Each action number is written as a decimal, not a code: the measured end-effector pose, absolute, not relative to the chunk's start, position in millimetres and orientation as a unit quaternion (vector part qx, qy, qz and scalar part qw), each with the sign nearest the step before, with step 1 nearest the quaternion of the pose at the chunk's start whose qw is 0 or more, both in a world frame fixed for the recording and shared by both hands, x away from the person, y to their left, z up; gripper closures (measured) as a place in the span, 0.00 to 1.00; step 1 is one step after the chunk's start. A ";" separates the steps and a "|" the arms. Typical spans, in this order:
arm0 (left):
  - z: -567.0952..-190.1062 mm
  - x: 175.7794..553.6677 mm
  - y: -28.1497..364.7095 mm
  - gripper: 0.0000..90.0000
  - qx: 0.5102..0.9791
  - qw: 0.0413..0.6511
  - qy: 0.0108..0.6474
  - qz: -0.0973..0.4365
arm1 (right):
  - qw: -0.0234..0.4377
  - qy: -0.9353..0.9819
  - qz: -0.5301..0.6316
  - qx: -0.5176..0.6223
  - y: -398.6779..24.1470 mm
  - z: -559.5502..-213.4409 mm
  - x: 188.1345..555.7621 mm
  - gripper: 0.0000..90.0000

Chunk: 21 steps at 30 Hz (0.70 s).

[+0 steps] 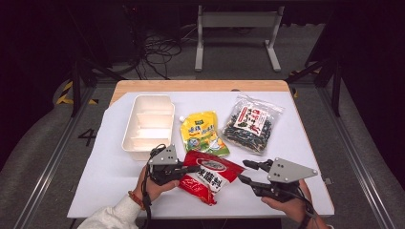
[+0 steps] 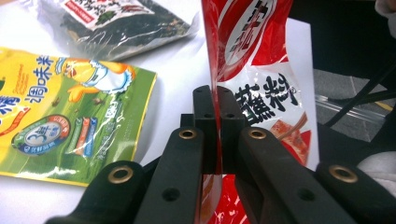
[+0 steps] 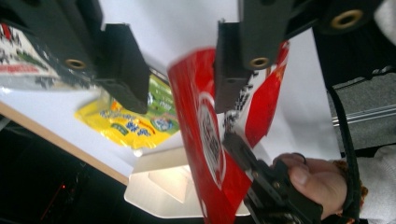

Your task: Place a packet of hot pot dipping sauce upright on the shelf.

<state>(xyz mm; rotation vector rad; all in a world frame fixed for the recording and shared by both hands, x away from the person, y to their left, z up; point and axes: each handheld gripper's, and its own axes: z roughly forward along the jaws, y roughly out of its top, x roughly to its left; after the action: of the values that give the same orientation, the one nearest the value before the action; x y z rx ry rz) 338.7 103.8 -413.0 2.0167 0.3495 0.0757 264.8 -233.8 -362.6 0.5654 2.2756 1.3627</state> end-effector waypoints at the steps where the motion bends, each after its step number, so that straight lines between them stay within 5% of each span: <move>1: -409.8 336.2 104.1 1.00 0.839 0.524 0.142 0.032 | 0.202 0.820 0.491 0.215 -243.0 -367.8 260.0 0.54; 21: -377.1 335.5 120.4 1.00 0.811 0.567 0.132 0.065 | 0.189 0.812 0.439 0.336 -298.0 -421.7 258.0 0.45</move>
<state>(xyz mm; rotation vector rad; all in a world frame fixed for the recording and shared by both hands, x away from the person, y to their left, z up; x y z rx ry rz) 335.5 120.4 -377.1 1.9052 0.3092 0.1537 258.0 -298.0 -421.7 0.9442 2.2831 1.2350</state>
